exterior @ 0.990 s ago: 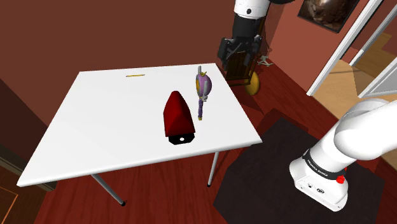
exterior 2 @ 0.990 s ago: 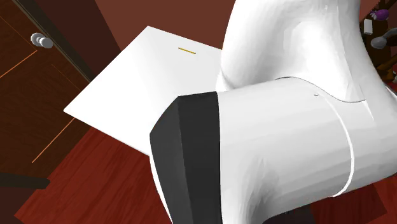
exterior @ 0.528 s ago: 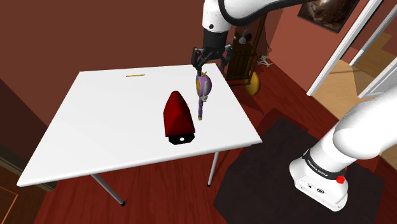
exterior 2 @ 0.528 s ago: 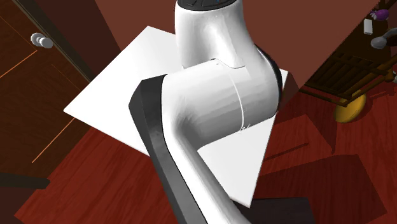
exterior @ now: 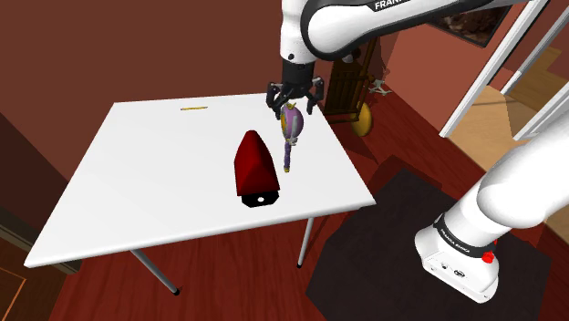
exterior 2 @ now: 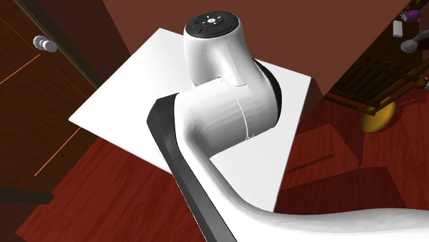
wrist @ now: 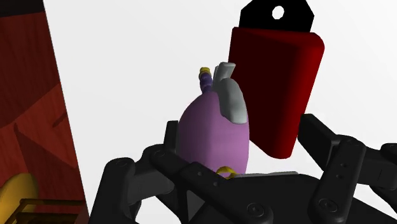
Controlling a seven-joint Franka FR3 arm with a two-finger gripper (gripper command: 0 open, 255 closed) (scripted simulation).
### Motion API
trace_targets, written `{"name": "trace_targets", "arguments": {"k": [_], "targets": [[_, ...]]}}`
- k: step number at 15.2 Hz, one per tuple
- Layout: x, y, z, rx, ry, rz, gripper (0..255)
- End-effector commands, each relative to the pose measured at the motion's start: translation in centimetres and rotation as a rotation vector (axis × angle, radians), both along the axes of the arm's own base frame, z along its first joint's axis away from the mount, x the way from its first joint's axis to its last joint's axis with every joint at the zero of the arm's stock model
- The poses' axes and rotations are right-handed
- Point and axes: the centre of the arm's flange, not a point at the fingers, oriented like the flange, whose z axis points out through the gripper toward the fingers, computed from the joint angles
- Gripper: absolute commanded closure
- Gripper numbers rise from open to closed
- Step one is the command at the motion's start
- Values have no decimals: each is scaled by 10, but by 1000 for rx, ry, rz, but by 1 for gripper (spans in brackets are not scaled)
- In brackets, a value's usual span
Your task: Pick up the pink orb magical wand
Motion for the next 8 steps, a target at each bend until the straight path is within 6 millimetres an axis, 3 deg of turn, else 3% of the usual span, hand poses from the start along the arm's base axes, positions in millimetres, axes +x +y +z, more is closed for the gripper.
{"name": "trace_targets", "arguments": {"k": [1,2,3,8], "targets": [[-1,-1,-9,0,0,0,0],[-1,-1,-9,0,0,0,0],[-1,0,-10,0,0,0,255],[-1,0,-9,0,0,0,255]]}}
